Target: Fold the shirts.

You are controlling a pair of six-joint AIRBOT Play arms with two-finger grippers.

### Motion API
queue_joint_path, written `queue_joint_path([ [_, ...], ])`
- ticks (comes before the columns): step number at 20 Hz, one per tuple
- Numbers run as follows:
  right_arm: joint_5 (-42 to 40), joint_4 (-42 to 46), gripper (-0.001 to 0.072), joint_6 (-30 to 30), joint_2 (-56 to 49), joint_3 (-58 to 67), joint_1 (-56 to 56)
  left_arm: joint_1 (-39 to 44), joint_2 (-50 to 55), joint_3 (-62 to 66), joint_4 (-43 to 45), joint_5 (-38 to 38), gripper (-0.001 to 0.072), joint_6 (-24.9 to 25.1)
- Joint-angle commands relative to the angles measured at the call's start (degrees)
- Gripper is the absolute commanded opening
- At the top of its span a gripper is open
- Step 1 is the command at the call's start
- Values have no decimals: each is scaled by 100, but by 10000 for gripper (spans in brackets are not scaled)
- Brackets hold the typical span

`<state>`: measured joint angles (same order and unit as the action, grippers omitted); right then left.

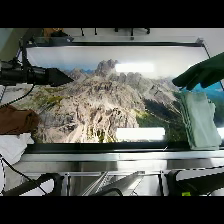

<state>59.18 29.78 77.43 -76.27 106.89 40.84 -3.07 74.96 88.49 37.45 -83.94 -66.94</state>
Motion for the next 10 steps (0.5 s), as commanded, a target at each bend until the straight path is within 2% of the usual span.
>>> queue_joint_path([
  [1, -197, 7, 19, 260, -111, 4, 20, -7, 0, -2, 7, 11, 14, 2],
  [4, 192, 68, 19, 728, -48, 4, 26, -7, 20, -2, 0, 35, 14, 2],
  [6, 459, 402, 18, 1244, 105, 4, 26, -7, 96, -2, 0, -15, 14, 0],
  [10, 1471, 1054, 18, 2225, 542, 4, 179, -7, 249, -4, -4, -133, 14, -4],
])
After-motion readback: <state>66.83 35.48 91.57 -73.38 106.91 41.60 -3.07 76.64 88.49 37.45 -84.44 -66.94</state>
